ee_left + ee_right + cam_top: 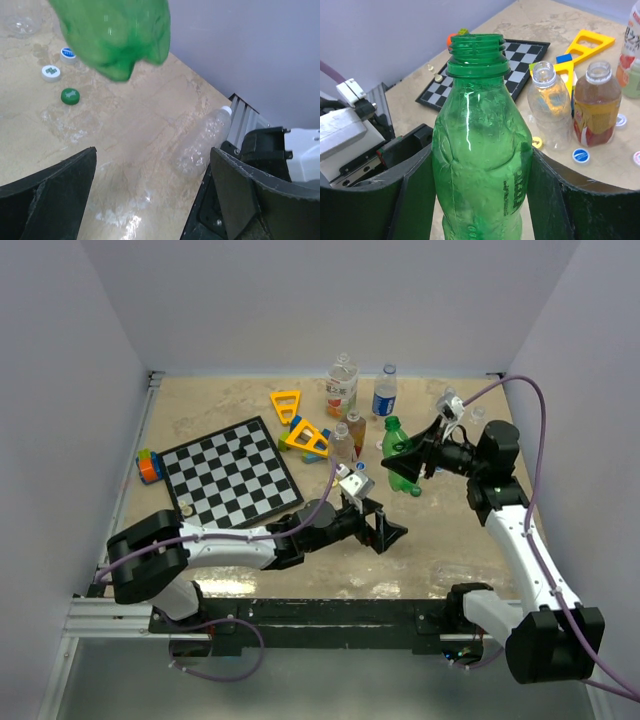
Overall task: Unscrew the bottle caps
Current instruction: Place the plastic bottle at the center of the board.
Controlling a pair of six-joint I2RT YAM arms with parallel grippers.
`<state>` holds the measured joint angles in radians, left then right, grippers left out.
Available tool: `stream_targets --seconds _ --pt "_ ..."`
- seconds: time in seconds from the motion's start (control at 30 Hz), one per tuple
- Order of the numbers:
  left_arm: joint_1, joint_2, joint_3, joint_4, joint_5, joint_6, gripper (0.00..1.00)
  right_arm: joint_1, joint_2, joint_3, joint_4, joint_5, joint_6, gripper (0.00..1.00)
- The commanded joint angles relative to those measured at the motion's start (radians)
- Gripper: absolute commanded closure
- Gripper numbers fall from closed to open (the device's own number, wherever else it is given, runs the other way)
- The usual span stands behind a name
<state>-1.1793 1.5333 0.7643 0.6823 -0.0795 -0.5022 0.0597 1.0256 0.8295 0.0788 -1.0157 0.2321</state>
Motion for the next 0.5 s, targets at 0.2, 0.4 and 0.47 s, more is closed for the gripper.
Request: stream_targets --seconds 0.2,0.4,0.47 --pt "0.02 0.094 0.257 -0.039 -0.213 -0.085 0.0 0.003 -0.042 -0.076 0.179 0.002 0.214 1.0" --pt "0.035 0.156 0.372 -0.216 -0.29 -0.105 0.01 0.003 -0.053 -0.09 0.203 -0.015 0.233 1.0" --pt "0.038 0.151 0.372 -0.228 -0.327 -0.102 0.02 0.003 -0.056 -0.093 0.207 -0.014 0.237 1.0"
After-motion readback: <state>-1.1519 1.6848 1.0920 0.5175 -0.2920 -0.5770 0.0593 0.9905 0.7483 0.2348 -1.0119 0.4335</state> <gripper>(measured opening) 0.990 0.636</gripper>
